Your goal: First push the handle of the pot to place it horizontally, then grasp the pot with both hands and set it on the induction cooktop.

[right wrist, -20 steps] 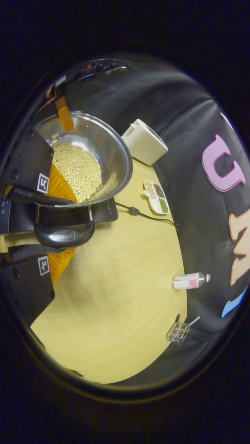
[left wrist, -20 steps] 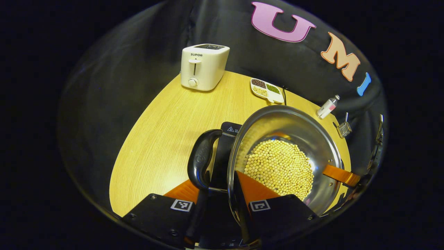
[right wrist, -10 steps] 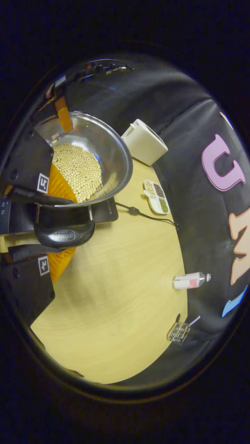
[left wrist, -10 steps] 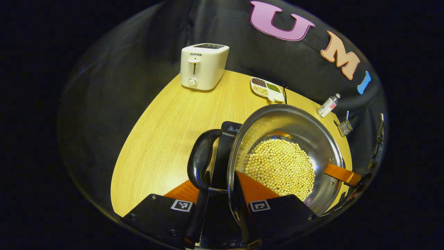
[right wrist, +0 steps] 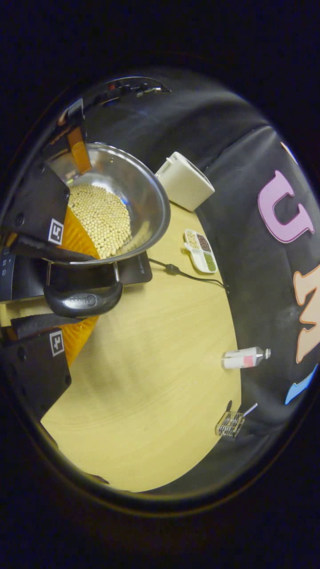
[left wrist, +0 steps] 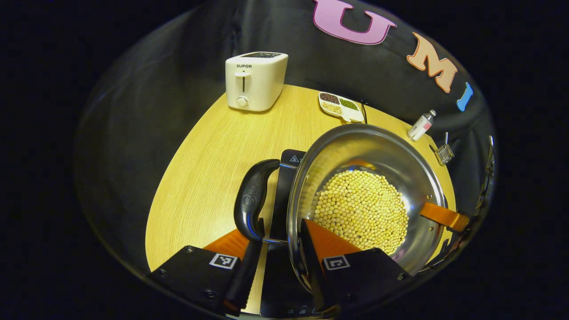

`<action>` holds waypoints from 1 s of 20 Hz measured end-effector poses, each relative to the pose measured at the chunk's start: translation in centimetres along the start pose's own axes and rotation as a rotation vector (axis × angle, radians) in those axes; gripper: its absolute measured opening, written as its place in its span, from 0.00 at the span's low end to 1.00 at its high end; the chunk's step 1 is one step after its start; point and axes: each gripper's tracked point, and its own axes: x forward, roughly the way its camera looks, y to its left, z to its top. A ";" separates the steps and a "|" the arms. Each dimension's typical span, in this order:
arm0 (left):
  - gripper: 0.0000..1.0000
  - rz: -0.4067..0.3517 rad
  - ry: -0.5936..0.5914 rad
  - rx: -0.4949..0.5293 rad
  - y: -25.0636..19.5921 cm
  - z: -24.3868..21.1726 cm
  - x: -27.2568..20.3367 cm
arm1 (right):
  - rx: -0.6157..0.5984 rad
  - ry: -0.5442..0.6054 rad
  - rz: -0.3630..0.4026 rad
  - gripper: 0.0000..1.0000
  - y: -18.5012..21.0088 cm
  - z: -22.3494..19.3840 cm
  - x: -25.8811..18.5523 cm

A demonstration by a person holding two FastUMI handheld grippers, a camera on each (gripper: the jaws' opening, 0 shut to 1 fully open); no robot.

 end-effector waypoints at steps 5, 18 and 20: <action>0.65 0.013 -0.008 0.027 0.2 0.4 -0.2 | -0.007 0.003 -0.004 0.55 -0.1 0.0 -0.1; 0.81 0.048 -0.052 0.054 0.6 1.4 -0.8 | -0.035 -0.044 0.000 0.96 0.3 1.1 -1.1; 0.81 0.053 -0.058 0.060 0.7 1.6 -1.0 | -0.045 -0.060 0.003 0.94 0.4 1.5 -1.6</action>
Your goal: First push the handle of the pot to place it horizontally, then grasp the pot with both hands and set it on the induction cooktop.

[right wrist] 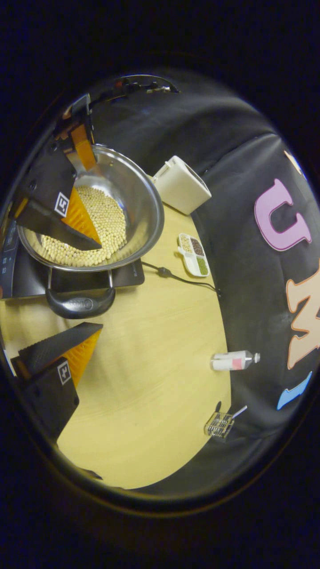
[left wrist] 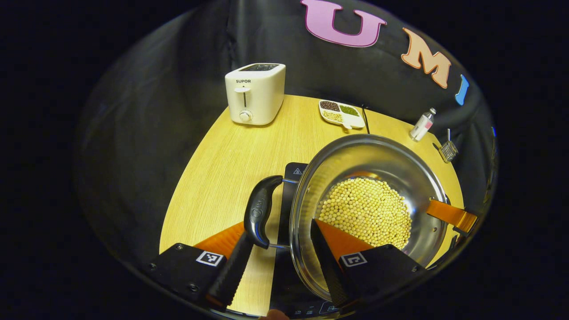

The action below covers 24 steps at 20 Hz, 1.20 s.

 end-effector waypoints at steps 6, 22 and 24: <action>0.81 0.046 -0.077 0.020 0.4 1.9 -1.9 | -0.033 -0.072 0.012 1.00 -0.3 1.7 -2.1; 0.81 0.080 -0.323 0.028 -7.3 6.6 -8.7 | -0.204 -0.279 0.053 0.94 -4.7 8.8 -7.9; 0.81 0.075 -0.339 0.020 -9.4 7.1 -9.8 | -0.204 -0.298 0.058 1.00 -5.8 9.9 -8.6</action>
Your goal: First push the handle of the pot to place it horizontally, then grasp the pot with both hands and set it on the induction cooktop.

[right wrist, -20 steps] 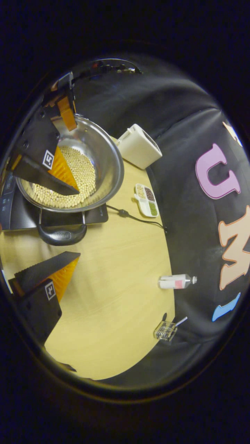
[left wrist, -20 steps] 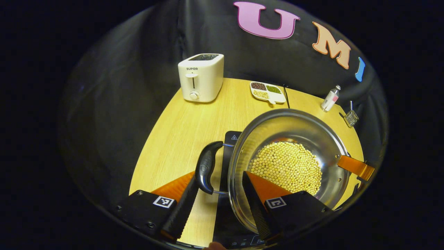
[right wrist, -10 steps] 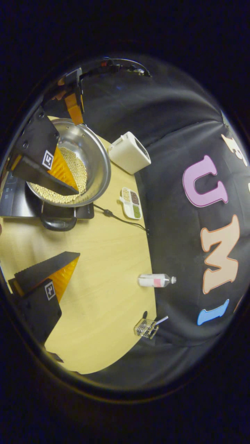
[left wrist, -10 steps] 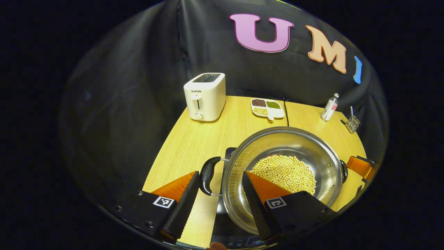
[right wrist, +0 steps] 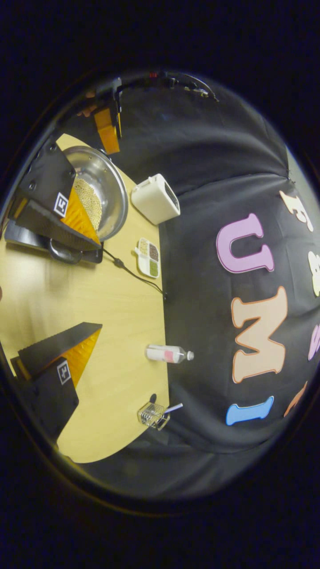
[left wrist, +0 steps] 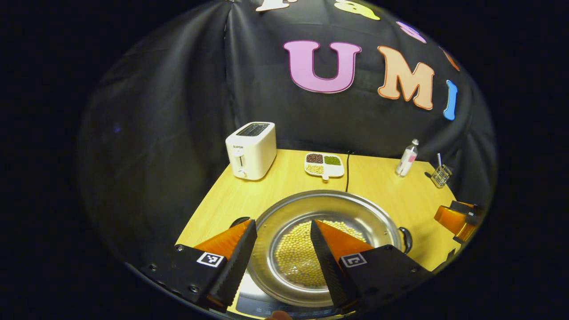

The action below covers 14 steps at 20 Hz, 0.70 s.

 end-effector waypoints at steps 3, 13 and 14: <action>0.80 -0.023 -0.040 -0.023 -3.9 1.9 -1.2 | -0.014 -0.049 -0.001 1.00 -2.3 2.3 -1.2; 0.80 -0.073 -0.308 -0.068 -15.7 12.2 -8.6 | -0.062 -0.321 -0.010 1.00 -10.2 14.9 -8.4; 0.80 -0.072 -0.341 -0.075 -16.6 13.2 -9.7 | -0.072 -0.357 -0.012 0.93 -11.0 16.4 -9.5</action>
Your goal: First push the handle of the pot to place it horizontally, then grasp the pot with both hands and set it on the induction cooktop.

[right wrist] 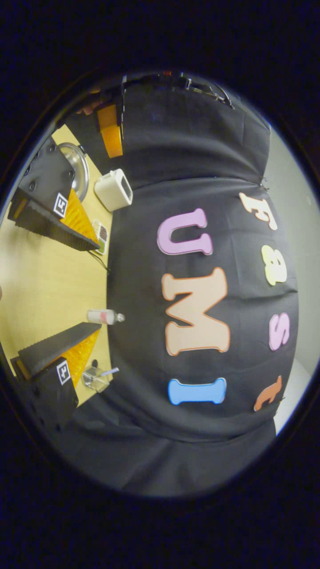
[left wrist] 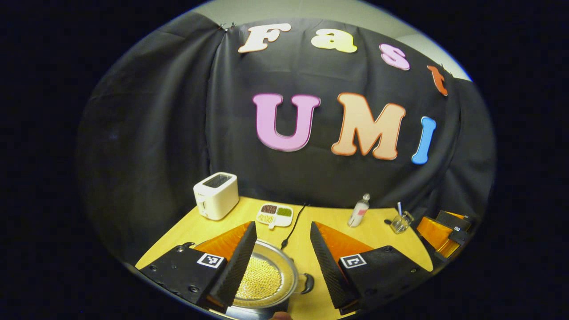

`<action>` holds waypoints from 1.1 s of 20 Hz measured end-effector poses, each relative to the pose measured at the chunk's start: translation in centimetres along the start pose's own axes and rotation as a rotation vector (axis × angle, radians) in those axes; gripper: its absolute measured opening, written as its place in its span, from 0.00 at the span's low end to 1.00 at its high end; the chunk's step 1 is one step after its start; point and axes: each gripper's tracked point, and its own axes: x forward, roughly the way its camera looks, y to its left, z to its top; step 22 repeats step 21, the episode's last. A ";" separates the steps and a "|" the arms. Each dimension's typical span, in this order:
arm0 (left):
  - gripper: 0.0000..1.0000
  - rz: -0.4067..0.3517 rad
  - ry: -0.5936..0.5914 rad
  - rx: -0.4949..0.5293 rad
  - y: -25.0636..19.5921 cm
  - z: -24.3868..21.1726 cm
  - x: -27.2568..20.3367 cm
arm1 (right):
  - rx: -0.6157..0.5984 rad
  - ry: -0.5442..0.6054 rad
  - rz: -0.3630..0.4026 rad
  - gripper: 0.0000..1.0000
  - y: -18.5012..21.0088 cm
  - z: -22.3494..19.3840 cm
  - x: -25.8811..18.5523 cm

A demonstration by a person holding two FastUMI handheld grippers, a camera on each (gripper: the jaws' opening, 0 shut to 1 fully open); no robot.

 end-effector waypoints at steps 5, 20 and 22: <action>0.75 -0.003 -0.203 -0.004 -4.1 7.2 -3.0 | -0.036 -0.205 -0.003 0.92 -3.0 8.9 -2.8; 0.75 0.009 -0.380 0.129 -12.1 12.4 -7.6 | -0.029 -0.370 -0.024 0.93 -9.5 15.6 -7.3; 0.75 0.006 -0.380 0.130 -12.8 12.3 -7.4 | -0.028 -0.371 -0.030 0.93 -10.1 15.7 -7.1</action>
